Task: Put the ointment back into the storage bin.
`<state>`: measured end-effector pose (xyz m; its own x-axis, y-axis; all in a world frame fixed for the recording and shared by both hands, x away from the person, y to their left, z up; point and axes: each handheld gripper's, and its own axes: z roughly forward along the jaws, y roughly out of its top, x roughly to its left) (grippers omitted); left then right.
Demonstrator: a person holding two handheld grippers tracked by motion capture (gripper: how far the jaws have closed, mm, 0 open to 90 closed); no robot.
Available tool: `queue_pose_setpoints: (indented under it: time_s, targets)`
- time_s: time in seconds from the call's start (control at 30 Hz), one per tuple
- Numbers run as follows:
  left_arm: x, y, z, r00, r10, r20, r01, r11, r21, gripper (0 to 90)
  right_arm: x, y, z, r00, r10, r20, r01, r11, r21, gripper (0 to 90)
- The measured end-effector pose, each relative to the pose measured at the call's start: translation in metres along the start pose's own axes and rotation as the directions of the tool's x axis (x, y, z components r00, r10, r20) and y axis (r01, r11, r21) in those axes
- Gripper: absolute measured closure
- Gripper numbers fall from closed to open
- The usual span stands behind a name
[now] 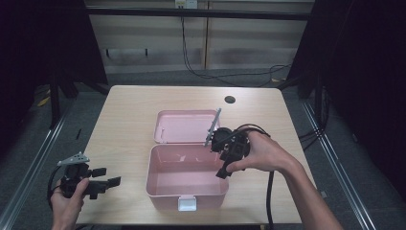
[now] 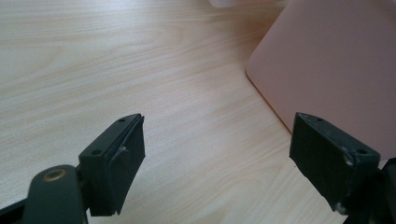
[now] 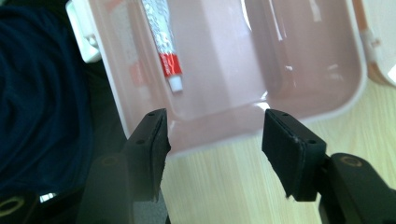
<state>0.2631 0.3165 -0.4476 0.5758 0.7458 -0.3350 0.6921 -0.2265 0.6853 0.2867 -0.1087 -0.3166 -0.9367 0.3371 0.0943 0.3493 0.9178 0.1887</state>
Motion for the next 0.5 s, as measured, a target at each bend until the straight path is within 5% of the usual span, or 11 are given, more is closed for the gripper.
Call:
queue_pose_setpoints:
  time_s: [0.5]
  targets:
    - [0.0, 0.0, 0.0, 1.0, 0.0, -0.002, 0.0, 1.0, -0.001, 18.1, -0.005, -0.037, -0.004, 0.9963, 0.083, 0.02, -0.082, 0.9956, -0.045, 39.6]
